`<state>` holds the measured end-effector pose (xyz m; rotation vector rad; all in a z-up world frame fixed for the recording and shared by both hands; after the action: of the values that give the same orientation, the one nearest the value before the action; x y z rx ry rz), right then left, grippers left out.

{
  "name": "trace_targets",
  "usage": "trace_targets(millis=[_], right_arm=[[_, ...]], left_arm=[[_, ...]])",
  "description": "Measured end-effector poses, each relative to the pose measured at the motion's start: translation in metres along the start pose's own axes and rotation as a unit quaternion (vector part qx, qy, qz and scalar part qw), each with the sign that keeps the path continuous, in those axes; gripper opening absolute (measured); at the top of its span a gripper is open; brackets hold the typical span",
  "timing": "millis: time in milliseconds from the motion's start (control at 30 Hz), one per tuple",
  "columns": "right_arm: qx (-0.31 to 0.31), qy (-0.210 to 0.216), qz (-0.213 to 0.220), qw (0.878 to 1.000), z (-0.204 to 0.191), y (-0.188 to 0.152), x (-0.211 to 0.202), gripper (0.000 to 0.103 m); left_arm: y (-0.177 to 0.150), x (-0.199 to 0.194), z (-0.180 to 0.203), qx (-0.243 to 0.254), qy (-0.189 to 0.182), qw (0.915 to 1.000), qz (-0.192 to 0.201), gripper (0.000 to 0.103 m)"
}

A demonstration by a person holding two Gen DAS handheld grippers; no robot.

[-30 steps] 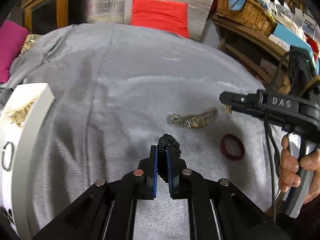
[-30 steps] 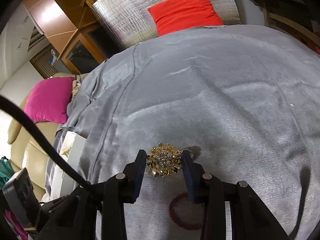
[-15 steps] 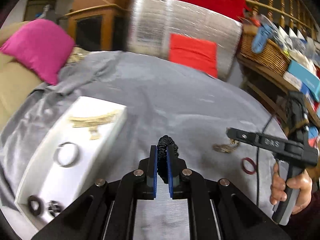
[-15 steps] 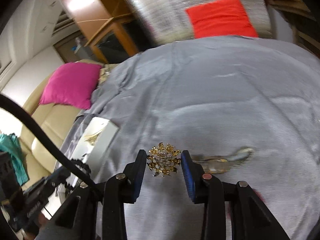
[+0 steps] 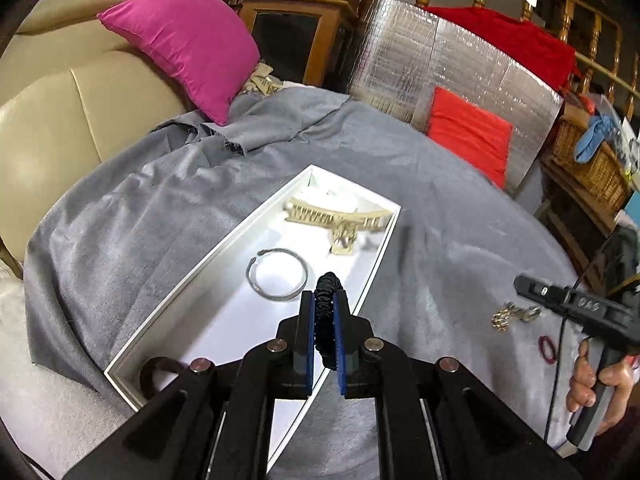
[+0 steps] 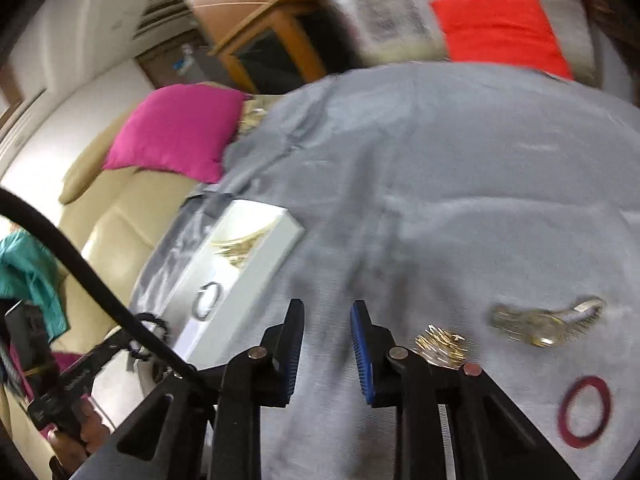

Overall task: Organize jewelry
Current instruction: 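Carry the black scrunchie over the white tray while the right tool carries the gold brooch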

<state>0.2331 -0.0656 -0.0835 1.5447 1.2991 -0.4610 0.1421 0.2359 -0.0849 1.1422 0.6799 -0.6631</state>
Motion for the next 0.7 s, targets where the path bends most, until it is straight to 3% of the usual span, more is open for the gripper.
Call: trace_targets(millis=[67,100,133,300,400,467,533,700], right_arm=[[0.013,-0.015,-0.018,1.000,0.012,-0.001,0.000,0.042],[0.019,-0.026,-0.030,0.999,0.019,-0.002,0.002,0.058],[0.020,-0.032,-0.033,0.999,0.024,-0.004,0.004,0.061],[-0.005,-0.073,-0.058,0.996,0.030,-0.013,0.028,0.061],[-0.044,-0.131,-0.061,0.989,0.023,-0.016,0.046,0.060],[-0.055,-0.162,-0.060,0.983,0.022,-0.016,0.055,0.053],[-0.059,-0.182,-0.052,0.980,0.024,-0.016,0.056,0.040],[-0.057,-0.195,-0.042,0.978,0.025,-0.014,0.057,0.032]], left_arm=[[0.000,-0.003,0.005,0.007,-0.005,0.9999,0.006,0.009],[0.000,-0.004,0.009,0.014,-0.004,0.9999,0.009,0.009],[0.000,-0.004,0.012,0.018,-0.002,0.9998,0.010,0.009],[-0.001,-0.003,0.007,0.009,0.012,0.9999,0.008,0.009],[0.000,-0.001,0.003,0.005,0.025,0.9996,0.008,0.009],[0.000,0.001,0.001,0.004,0.027,0.9996,0.006,0.009],[0.000,0.004,-0.002,0.001,0.029,0.9996,0.003,0.009],[0.002,0.006,-0.014,-0.017,0.028,0.9995,-0.002,0.009]])
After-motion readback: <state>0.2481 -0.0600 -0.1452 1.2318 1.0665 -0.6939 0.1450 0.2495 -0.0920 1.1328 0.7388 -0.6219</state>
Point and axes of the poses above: each gripper's, at about its wrist camera, not at the fingertips, and x roughly the way its jaws point, z to its right, y to its top, the point moved 2 cm from there along x, roughly the way its jaws point, and after that the axes turned 12 degrees about -z, right-handed, at the moved point
